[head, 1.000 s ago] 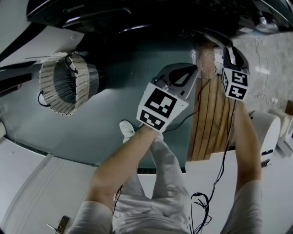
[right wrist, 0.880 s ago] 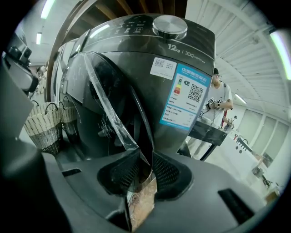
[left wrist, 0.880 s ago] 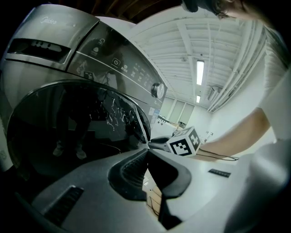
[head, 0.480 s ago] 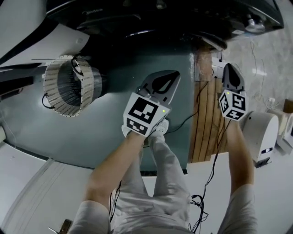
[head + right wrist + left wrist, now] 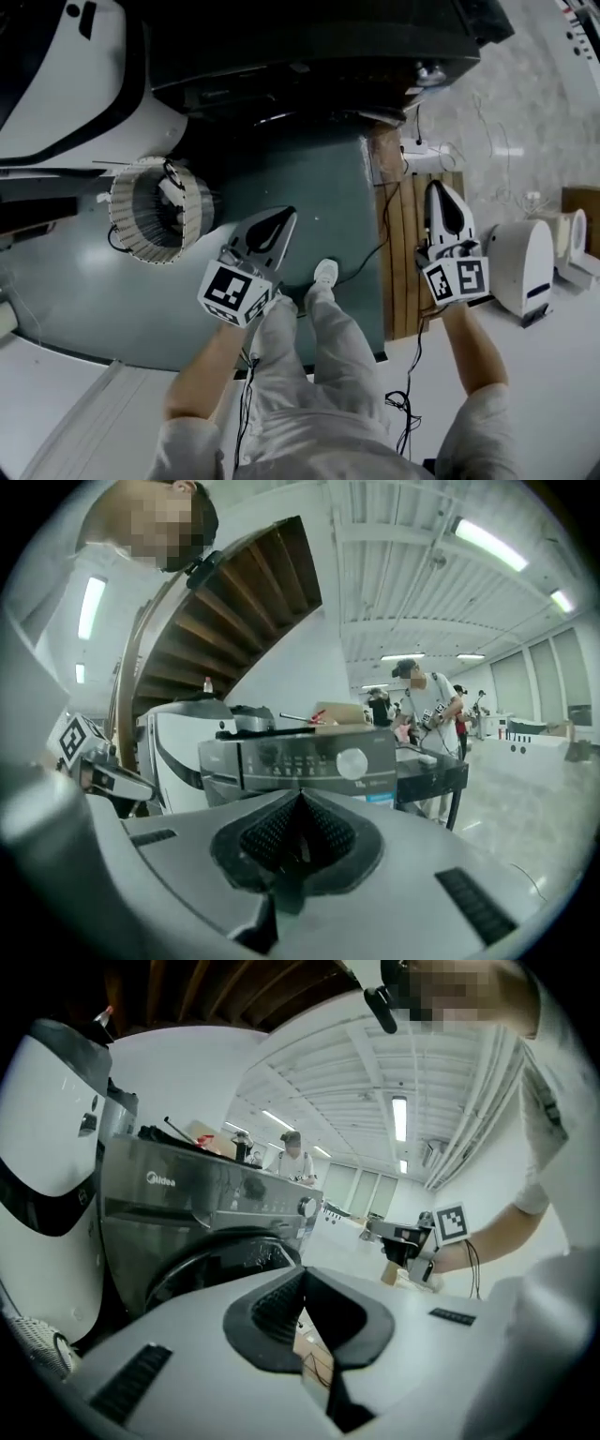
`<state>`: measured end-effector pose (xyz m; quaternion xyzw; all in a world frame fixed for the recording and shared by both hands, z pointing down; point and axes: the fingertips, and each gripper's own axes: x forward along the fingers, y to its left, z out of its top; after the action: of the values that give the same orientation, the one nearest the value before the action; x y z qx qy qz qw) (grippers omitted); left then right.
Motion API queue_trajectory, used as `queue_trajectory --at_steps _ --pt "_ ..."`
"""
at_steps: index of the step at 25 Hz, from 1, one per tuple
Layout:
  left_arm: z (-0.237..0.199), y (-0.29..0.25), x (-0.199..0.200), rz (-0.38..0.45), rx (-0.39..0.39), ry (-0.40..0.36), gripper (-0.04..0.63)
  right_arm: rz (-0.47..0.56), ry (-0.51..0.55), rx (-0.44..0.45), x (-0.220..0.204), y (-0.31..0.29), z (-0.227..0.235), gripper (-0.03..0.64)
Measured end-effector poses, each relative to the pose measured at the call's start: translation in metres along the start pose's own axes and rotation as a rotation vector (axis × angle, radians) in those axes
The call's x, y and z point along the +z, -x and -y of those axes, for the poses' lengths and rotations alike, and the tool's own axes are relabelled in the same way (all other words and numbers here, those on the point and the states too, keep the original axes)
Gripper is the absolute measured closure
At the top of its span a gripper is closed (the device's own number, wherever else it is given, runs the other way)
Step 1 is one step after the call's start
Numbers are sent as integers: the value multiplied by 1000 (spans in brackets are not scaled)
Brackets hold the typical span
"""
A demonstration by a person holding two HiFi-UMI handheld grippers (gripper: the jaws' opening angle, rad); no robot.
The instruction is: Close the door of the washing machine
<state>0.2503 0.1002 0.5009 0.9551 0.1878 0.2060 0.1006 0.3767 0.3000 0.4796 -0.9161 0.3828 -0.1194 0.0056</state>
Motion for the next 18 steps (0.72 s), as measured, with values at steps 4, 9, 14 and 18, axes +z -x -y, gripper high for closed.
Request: queue_trajectory --at_steps 4,9,14,18 --pt "19 54 51 56 36 -49 592 52 19 54 68 35 -37 606" --pt "39 113 137 209 113 -98 592 138 27 99 151 85 -80 606" --pt "62 159 204 315 122 -142 592 212 23 146 220 134 -119 606" --pt "76 188 238 355 113 -172 592 265 0 175 264 164 -137 604"
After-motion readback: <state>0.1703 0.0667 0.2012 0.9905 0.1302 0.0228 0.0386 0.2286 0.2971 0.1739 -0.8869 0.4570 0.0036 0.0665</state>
